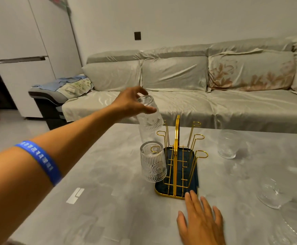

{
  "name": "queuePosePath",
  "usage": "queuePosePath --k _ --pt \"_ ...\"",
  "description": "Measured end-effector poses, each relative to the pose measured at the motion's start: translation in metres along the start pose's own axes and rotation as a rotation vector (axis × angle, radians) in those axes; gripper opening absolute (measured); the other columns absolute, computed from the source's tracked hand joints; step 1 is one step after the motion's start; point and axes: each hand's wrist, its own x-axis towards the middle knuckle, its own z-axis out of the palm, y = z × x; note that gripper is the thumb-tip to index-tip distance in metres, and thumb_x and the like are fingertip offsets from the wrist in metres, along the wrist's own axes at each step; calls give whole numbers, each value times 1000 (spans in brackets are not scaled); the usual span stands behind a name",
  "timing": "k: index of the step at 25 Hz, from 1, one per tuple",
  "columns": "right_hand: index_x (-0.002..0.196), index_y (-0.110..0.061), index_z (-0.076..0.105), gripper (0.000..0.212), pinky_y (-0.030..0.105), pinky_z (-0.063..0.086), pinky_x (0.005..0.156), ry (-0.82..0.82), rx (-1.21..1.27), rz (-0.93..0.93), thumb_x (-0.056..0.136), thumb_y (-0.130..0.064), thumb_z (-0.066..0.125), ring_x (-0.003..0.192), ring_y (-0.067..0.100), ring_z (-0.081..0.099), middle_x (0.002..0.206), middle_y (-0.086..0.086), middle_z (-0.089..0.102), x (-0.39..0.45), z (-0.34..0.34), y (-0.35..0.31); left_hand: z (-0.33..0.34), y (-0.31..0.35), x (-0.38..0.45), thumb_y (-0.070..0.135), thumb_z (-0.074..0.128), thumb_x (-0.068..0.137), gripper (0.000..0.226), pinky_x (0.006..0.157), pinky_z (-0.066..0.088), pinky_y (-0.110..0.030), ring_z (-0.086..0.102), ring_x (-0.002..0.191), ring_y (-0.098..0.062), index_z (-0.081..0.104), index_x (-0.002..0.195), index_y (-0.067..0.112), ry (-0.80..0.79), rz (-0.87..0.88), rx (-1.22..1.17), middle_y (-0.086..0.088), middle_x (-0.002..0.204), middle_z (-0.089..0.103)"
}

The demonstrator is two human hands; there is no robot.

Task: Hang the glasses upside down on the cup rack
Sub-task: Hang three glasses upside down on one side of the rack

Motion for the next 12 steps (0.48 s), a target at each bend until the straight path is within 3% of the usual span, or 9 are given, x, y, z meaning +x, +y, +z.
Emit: queuePosePath --k 6,10,12 --pt "150 -31 -5 75 50 3 117 -23 -16 -1 89 -65 21 148 22 -2 162 -6 -9 4 2 0 42 -10 10 31 90 60 70 72 54 -28 63 87 -16 58 121 19 -129 14 89 -7 109 64" --pt "150 -31 -5 75 50 2 117 -31 -12 -9 89 -65 22 148 22 -3 162 -7 -9 5 -1 1 63 -18 9 25 89 61 69 87 52 -36 59 103 -25 58 122 18 -167 2 161 -11 122 61" --pt "150 -31 -4 76 49 2 116 -20 -16 -16 89 -65 24 148 22 -3 162 -8 -9 5 -1 0 74 -23 8 24 89 61 70 87 52 -35 59 105 -26 57 123 17 -200 -2 188 -11 126 60"
